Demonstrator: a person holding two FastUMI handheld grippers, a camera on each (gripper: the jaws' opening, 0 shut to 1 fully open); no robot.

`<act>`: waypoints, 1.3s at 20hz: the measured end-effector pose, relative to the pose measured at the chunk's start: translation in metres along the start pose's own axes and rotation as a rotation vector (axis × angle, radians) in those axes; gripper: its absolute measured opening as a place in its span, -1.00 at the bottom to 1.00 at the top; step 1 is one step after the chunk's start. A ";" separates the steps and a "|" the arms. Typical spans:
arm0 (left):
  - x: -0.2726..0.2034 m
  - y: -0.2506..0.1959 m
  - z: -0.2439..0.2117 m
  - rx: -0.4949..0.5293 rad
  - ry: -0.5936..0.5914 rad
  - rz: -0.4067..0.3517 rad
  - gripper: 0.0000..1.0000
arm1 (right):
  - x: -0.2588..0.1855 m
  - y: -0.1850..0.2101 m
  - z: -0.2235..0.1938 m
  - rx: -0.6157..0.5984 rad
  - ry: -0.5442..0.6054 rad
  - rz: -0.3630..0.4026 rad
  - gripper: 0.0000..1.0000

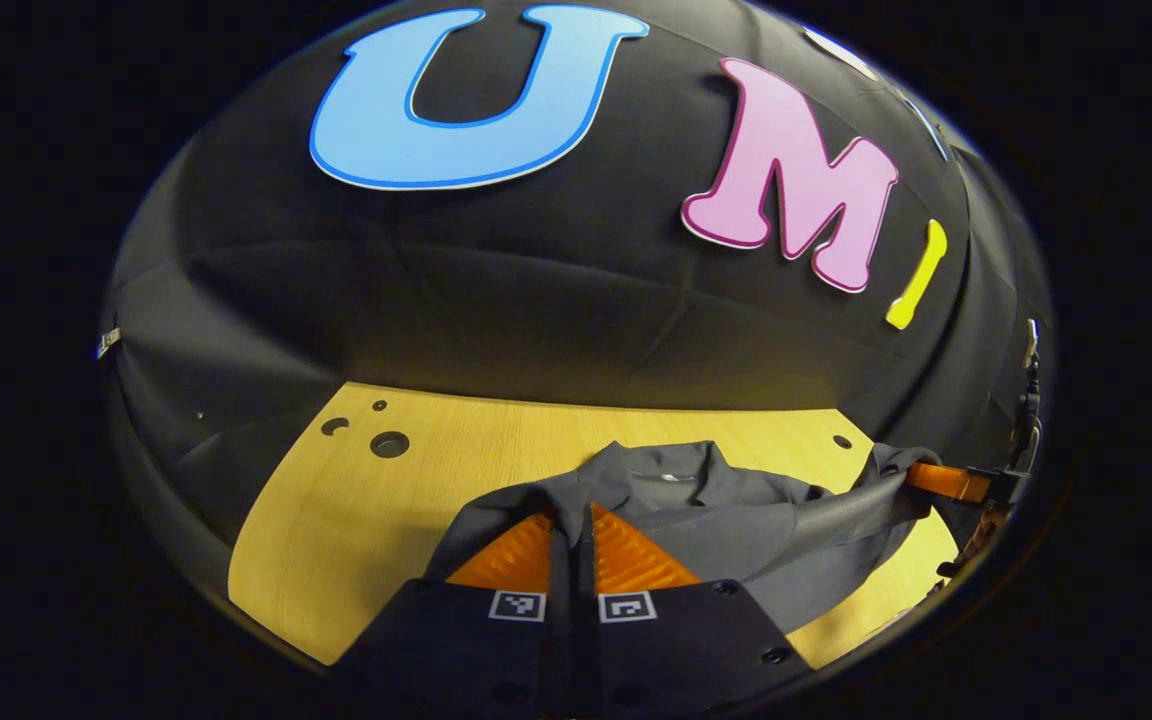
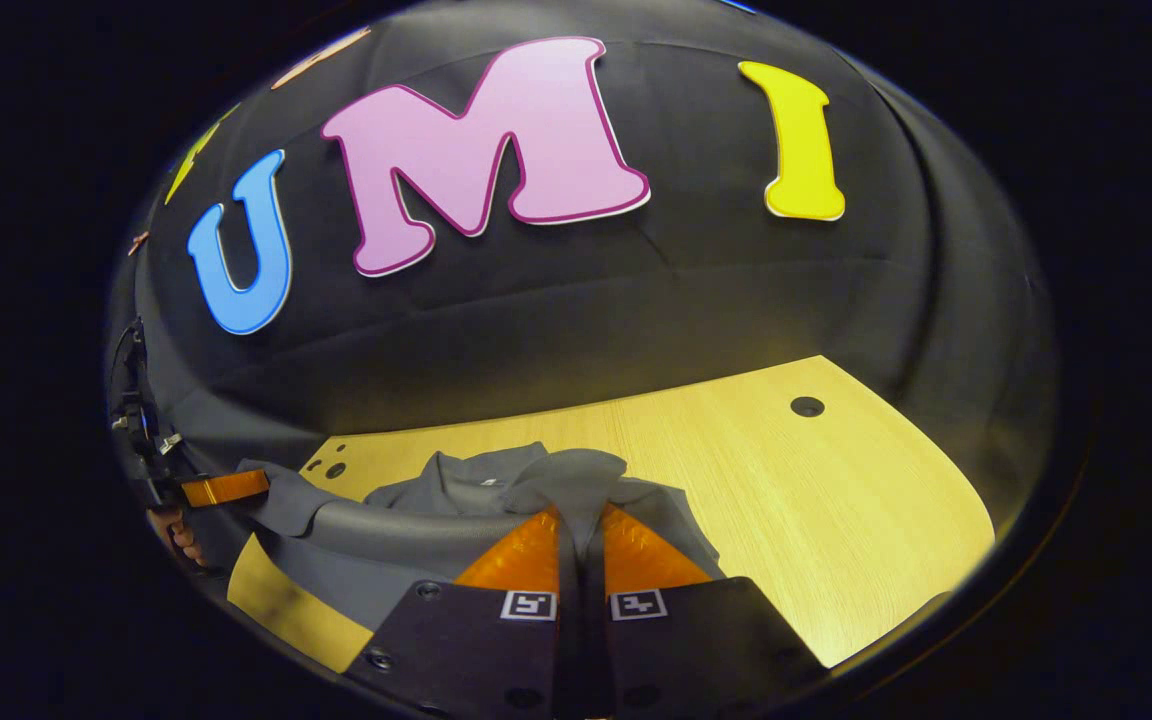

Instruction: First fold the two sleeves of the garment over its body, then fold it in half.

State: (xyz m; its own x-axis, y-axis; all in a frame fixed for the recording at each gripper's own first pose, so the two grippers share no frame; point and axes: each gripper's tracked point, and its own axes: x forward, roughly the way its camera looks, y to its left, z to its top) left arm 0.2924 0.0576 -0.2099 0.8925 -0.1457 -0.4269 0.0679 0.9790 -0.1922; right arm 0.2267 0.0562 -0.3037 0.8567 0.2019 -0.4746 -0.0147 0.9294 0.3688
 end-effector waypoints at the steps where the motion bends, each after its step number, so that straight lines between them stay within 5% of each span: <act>1: 0.009 0.001 0.001 0.010 -0.004 0.002 -0.90 | 0.008 -0.002 -0.002 0.003 -0.001 -0.003 -0.90; 14: 0.116 0.025 -0.047 0.077 0.087 0.054 -0.90 | 0.122 -0.035 -0.051 0.020 0.099 -0.025 -0.90; 26: 0.137 0.040 -0.092 0.046 0.187 0.123 -0.89 | 0.157 -0.047 -0.098 -0.052 0.201 -0.073 -0.87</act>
State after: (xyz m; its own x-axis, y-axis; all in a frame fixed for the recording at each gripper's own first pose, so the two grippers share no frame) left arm 0.3762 0.0638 -0.3571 0.7972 -0.0440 -0.6021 -0.0126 0.9959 -0.0895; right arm 0.3110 0.0747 -0.4742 0.7364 0.1864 -0.6504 0.0122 0.9575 0.2882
